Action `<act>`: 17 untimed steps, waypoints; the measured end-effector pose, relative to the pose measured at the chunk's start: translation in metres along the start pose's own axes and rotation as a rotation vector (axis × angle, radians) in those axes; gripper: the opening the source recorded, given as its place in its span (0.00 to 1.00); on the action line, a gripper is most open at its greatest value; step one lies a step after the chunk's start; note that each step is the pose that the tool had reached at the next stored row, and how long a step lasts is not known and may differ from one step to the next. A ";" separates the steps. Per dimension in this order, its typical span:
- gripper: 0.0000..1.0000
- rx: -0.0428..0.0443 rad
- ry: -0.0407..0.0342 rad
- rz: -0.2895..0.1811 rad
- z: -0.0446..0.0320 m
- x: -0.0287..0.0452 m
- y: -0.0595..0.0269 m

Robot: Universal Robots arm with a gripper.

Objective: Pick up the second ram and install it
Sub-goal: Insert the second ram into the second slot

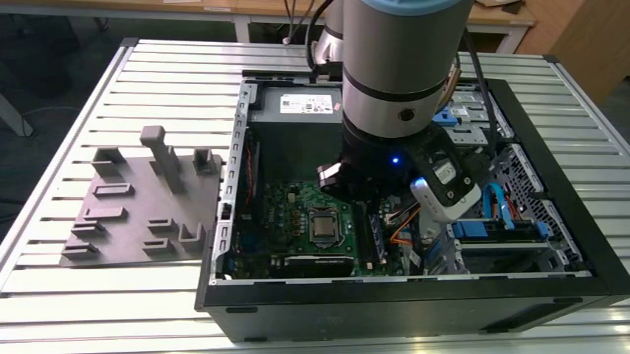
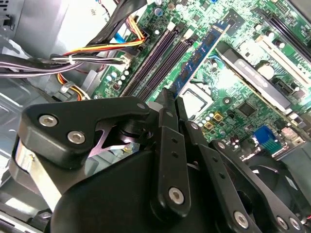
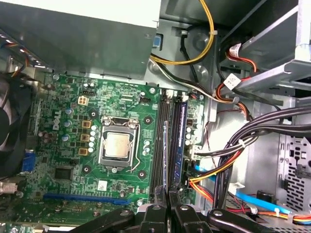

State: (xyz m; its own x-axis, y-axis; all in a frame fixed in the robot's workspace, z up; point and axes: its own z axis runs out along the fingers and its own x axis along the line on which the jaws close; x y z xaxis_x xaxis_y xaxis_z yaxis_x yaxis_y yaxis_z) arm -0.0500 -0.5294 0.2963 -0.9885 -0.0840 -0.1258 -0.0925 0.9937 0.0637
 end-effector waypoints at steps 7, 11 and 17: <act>0.14 0.0052 -0.0027 0.041 0.0001 0.0000 0.0000; 0.14 0.0082 -0.0042 0.065 0.0002 0.0000 0.0000; 0.14 0.0128 -0.0065 0.100 0.0002 0.0000 0.0000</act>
State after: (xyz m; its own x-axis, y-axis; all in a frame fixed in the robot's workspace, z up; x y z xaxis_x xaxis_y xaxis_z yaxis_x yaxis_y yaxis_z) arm -0.0500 -0.5294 0.2961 -0.9919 0.0164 -0.1258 0.0084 0.9979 0.0636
